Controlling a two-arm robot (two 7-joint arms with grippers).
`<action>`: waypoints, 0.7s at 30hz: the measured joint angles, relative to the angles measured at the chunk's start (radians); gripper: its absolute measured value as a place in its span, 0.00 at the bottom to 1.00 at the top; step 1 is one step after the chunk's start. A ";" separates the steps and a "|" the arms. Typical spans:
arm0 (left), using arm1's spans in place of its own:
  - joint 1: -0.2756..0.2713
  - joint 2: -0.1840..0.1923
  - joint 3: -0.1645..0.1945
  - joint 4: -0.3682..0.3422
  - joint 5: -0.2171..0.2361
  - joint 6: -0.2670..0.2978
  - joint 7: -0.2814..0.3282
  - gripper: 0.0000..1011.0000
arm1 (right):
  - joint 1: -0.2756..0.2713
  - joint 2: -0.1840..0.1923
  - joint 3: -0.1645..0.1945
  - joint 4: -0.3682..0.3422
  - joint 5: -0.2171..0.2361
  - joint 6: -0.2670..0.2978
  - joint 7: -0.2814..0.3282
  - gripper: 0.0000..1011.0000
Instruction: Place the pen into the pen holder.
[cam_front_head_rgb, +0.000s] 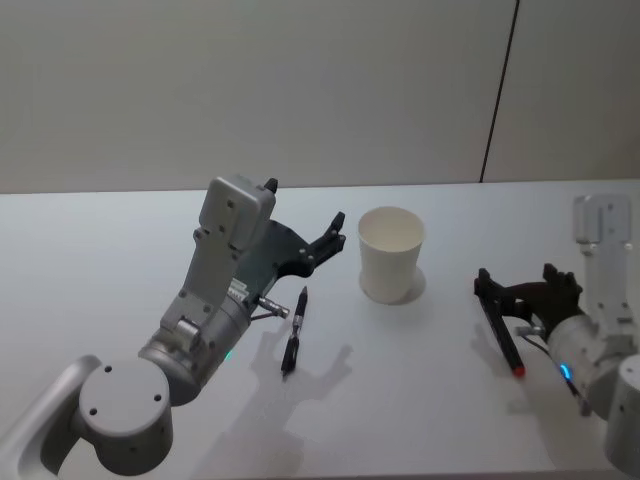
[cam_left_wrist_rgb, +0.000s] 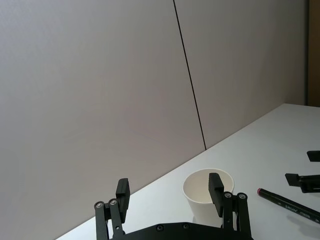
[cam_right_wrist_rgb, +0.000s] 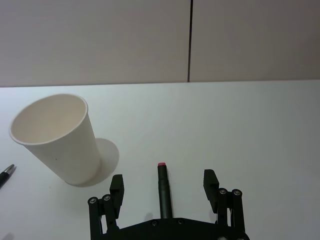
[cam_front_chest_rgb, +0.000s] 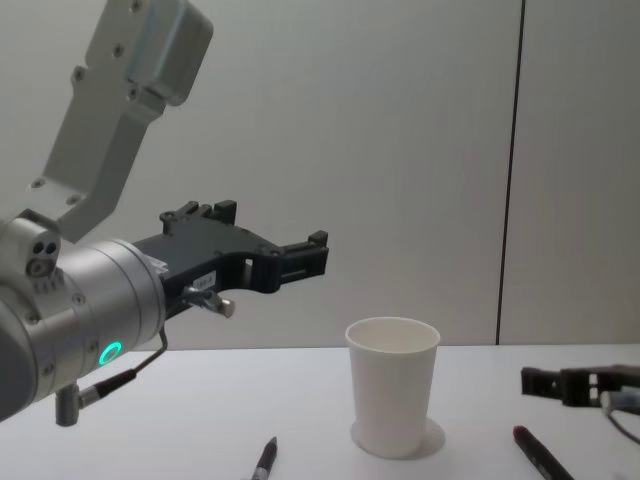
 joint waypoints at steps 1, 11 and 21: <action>0.000 0.000 0.000 0.000 0.000 0.000 0.000 0.99 | 0.008 -0.007 -0.002 0.015 0.001 0.008 -0.006 0.99; 0.000 0.000 0.000 0.000 0.000 0.000 0.000 0.99 | 0.054 -0.049 -0.012 0.097 0.006 0.045 -0.040 0.99; 0.000 0.000 0.000 0.000 0.000 0.000 0.000 0.99 | 0.094 -0.083 -0.020 0.178 -0.005 0.061 -0.063 0.99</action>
